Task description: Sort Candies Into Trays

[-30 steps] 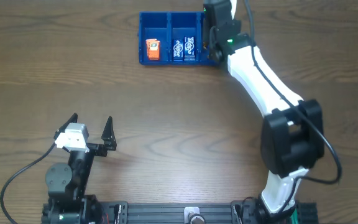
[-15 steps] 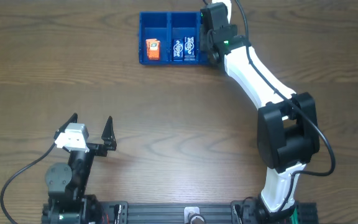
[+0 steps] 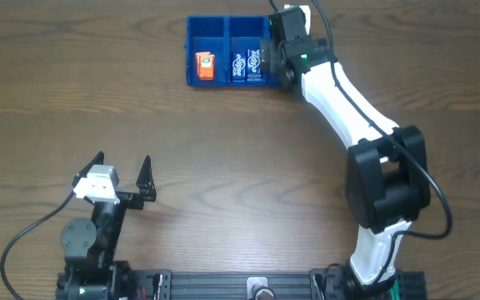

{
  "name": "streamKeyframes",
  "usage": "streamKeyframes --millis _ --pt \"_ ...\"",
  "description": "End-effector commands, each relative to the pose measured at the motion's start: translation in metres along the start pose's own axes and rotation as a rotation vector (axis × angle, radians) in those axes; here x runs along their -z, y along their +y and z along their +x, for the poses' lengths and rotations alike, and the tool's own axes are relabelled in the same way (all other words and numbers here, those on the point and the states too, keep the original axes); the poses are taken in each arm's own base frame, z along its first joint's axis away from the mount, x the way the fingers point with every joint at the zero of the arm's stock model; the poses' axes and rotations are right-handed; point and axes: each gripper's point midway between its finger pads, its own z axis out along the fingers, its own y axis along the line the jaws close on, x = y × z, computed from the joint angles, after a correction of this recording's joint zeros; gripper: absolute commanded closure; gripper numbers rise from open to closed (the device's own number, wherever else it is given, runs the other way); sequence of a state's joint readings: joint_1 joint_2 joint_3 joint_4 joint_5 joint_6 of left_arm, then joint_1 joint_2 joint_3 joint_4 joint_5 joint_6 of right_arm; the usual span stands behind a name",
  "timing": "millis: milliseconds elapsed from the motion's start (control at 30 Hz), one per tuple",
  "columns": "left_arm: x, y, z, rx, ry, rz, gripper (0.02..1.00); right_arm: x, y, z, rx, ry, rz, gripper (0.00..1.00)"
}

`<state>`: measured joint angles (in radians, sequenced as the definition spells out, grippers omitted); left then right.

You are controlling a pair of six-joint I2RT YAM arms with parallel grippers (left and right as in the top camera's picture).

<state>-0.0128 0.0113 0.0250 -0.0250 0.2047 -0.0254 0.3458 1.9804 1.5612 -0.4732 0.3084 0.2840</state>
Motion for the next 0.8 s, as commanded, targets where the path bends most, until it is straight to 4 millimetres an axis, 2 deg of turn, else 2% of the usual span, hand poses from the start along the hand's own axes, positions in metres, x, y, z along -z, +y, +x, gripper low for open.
streamKeyframes --millis 33,67,100,133,267,433,633,800 --pt "-0.001 0.0 0.016 0.005 0.046 0.008 0.02 0.085 -0.04 -0.047 -0.062 -0.131 0.03 0.001" --pt "-0.001 0.0 0.016 0.005 0.046 0.007 0.02 0.092 -0.053 -0.049 -0.081 -0.127 0.028 0.001" --pt "-0.001 0.0 0.016 0.005 0.046 0.008 0.02 0.099 -0.081 -0.048 -0.123 -0.105 0.028 0.001" --pt "-0.001 0.0 0.016 0.005 0.046 0.008 0.023 0.102 -0.094 -0.046 -0.131 -0.095 0.034 0.001" --pt "-0.001 0.0 0.016 0.005 0.046 0.008 0.023 0.124 -0.126 -0.031 -0.088 -0.127 0.068 0.001" --pt "-0.001 0.0 0.016 0.005 0.046 0.008 0.02 0.144 -0.15 -0.002 -0.157 -0.237 0.046 0.001" --pt "-0.001 0.0 0.016 0.005 0.046 0.008 0.02 0.167 -0.168 0.047 -0.209 -0.344 0.033 0.001" --pt "-0.001 0.0 0.016 0.005 0.046 0.008 0.02 0.187 -0.182 0.082 -0.216 -0.505 0.064 0.001"
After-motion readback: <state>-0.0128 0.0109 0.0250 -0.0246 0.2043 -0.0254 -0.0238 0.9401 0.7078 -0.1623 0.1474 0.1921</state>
